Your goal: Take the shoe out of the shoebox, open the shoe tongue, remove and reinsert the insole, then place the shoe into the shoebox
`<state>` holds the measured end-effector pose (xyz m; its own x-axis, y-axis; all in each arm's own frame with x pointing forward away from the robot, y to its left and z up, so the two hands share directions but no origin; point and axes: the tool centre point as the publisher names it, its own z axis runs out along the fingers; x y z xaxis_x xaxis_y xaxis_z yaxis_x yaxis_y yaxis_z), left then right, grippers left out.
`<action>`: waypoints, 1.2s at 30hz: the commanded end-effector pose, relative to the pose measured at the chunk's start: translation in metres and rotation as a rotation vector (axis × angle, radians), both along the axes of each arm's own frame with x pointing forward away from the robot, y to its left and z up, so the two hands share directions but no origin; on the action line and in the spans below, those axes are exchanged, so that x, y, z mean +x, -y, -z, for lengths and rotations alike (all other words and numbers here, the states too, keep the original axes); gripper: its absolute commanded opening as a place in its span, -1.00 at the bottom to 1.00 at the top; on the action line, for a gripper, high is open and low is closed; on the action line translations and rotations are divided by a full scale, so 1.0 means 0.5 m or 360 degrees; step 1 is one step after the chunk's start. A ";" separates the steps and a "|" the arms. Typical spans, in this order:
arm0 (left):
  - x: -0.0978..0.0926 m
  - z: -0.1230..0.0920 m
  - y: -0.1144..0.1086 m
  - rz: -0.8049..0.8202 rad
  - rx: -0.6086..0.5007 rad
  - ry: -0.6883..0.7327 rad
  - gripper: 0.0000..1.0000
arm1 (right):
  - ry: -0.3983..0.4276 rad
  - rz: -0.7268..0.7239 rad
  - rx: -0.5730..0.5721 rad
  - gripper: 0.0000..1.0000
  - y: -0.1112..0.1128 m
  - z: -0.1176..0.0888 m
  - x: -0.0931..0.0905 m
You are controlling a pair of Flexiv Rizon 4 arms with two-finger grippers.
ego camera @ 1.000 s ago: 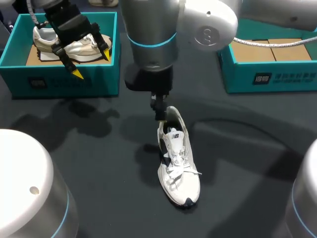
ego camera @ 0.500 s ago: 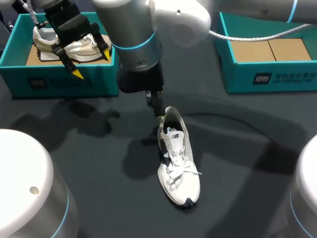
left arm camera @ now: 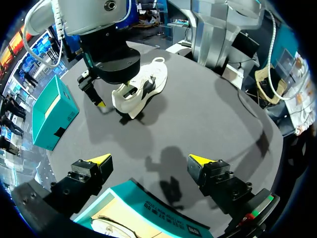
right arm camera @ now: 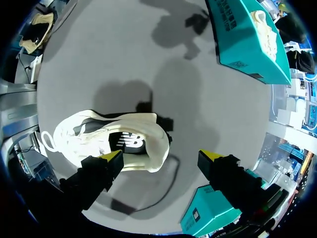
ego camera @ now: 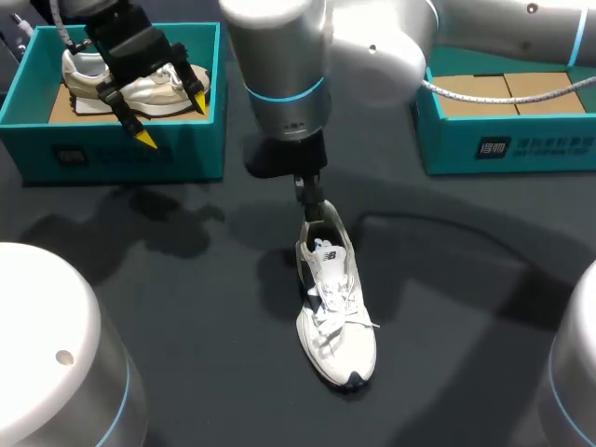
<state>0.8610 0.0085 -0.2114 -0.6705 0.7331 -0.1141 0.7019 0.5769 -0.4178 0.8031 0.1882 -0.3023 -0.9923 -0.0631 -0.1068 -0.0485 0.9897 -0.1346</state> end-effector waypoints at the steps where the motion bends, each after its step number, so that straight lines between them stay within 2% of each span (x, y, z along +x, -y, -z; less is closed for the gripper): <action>1: -0.001 0.000 -0.001 0.0001 0.0002 0.0003 1.00 | -0.0017 -0.0003 0.0090 1.00 0.004 0.020 0.009; 28: -0.001 0.000 -0.001 0.0001 0.0002 0.0003 1.00 | -0.0050 0.0048 0.0219 1.00 0.015 0.117 0.035; 36: -0.001 0.000 -0.001 0.0001 0.0002 0.0003 1.00 | -0.0080 0.0059 0.0237 0.95 0.016 0.133 0.036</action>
<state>0.8610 0.0085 -0.2114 -0.6705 0.7331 -0.1142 0.7019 0.5769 -0.4178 0.8196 0.1801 -0.3657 -0.9978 -0.0133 -0.0651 -0.0141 0.9998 0.0119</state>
